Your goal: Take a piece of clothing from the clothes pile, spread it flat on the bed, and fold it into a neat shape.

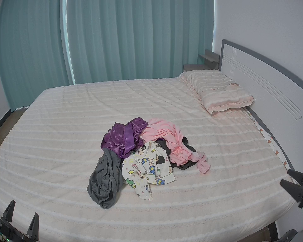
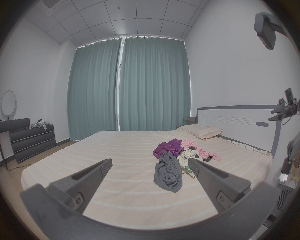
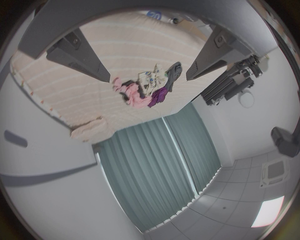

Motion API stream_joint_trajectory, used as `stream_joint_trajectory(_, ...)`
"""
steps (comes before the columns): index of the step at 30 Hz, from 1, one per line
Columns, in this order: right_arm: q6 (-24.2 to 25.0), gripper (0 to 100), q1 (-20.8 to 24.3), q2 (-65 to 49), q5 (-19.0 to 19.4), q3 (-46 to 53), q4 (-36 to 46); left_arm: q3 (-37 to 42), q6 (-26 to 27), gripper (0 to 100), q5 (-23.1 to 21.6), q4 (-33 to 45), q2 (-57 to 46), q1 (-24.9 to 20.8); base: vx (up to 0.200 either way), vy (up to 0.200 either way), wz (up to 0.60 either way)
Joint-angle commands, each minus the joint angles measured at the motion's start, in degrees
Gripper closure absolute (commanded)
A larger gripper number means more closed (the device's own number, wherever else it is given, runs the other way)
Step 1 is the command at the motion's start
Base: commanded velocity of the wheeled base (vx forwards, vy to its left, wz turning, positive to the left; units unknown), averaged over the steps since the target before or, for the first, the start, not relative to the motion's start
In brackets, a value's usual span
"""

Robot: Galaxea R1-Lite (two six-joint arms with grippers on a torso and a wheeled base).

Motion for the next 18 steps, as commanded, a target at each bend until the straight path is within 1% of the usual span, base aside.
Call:
stream_joint_trajectory(1, 12.82, 0, 11.79, 44.90, 4.30, -3.05, -20.32, 1.01, -0.01, 0, 0.01, -0.02, -0.37, 0.02, 0.000, 0.000, 0.00)
stream_joint_trajectory(4, 13.79, 0, 11.96, 56.68, 3.51, -6.21, -26.91, 1.01, -0.01, 0, 0.01, -0.02, -0.37, 0.02, 0.000, 0.000, 0.00)
stream_joint_trajectory(6, 14.75, 0, 12.23, 62.39, 2.28, -8.67, -29.73, 1.01, -0.01, 0, 0.01, -0.02, -0.37, 0.02, 0.000, 0.000, 0.00)
stream_joint_trajectory(7, 16.16, 0, 13.02, 66.35, 1.22, -10.87, -31.48, 1.01, -0.01, 0, 0.01, -0.02, -0.37, 0.02, 0.000, 0.000, 0.00)
stream_joint_trajectory(8, 17.48, 0, 13.63, 68.81, 0.43, -12.36, -32.28, 1.01, -0.01, 0, 0.01, -0.02, -0.37, 0.02, 0.000, 0.000, 0.00)
stream_joint_trajectory(10, 17.48, 0, 13.63, 68.81, 0.43, -12.36, -32.28, 1.01, -0.01, 0, 0.01, -0.02, -0.37, 0.02, 0.000, 0.000, 0.00)
stream_joint_trajectory(11, 21.26, 0, 15.13, 77.69, -2.21, -19.31, -34.30, 1.01, -0.01, 0, 0.01, -0.02, -0.37, 0.02, 0.000, 0.000, 0.00)
stream_joint_trajectory(12, 21.52, 0, 15.13, 78.13, -2.38, -19.66, -34.30, 1.01, -0.01, 0, 0.01, -0.02, -0.37, 0.02, 0.000, 0.000, 0.00)
stream_joint_trajectory(13, 22.14, 0, 15.65, 82.52, -4.23, -23.79, -34.47, 1.01, -0.01, 0, 0.01, -0.02, -0.37, 0.02, 0.000, 0.000, 0.00)
stream_joint_trajectory(14, 22.22, 0, 15.74, 84.54, -5.02, -25.81, -34.47, 1.01, -0.01, 0, 0.01, -0.02, -0.37, 0.02, 0.000, 0.000, 0.00)
stream_joint_trajectory(15, 22.22, 0, 15.74, 84.54, -5.02, -25.81, -34.47, 1.01, -0.01, 0, 0.01, -0.02, -0.37, 0.02, 0.000, 0.000, 0.00)
stream_joint_trajectory(16, 22.22, 0, 16.18, 88.50, -6.95, -30.21, -34.03, 1.01, -0.01, 0, 0.01, -0.02, -0.37, 0.02, 0.000, 0.000, 0.00)
stream_joint_trajectory(17, 22.31, 0, 16.36, 89.29, -7.30, -31.17, -33.95, 1.01, -0.01, 0, 0.01, -0.02, -0.37, 0.02, 0.000, 0.000, 0.00)
stream_joint_trajectory(18, 22.31, 0, 16.53, 92.01, -8.45, -34.16, -33.86, 1.01, -0.01, 0, 0.01, -0.02, -0.37, 0.02, 0.000, 0.000, 0.00)
